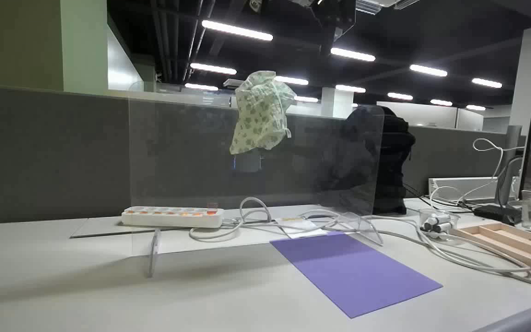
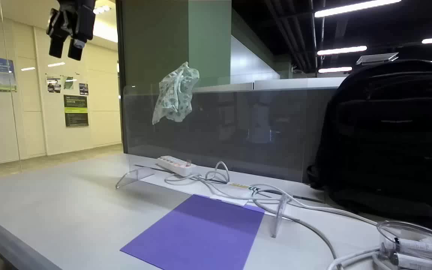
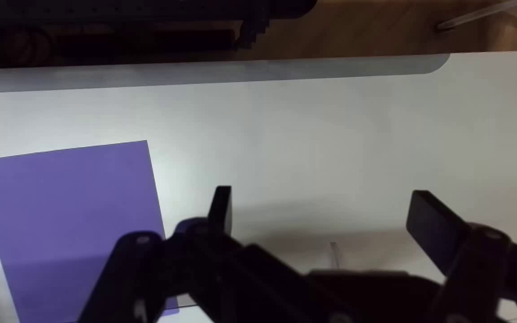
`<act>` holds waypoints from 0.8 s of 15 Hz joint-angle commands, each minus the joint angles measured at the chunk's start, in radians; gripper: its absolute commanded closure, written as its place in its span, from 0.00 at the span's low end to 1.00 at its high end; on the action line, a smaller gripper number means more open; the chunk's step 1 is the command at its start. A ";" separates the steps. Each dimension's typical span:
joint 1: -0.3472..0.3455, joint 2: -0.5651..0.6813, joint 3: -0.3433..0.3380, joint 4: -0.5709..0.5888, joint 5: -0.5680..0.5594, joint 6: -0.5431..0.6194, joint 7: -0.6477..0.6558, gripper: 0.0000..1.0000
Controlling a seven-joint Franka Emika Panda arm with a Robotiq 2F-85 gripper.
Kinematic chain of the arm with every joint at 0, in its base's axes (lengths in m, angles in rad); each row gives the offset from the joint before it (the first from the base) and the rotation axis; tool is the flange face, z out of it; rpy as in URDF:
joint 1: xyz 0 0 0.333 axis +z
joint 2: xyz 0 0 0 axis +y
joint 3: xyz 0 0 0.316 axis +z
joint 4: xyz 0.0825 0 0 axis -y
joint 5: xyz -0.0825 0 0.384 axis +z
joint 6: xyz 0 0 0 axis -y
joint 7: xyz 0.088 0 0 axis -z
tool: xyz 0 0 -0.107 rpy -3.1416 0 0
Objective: Put the cloth on the table
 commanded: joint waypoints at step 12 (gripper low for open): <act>-0.063 -0.048 0.002 -0.034 -0.061 0.156 0.026 0.00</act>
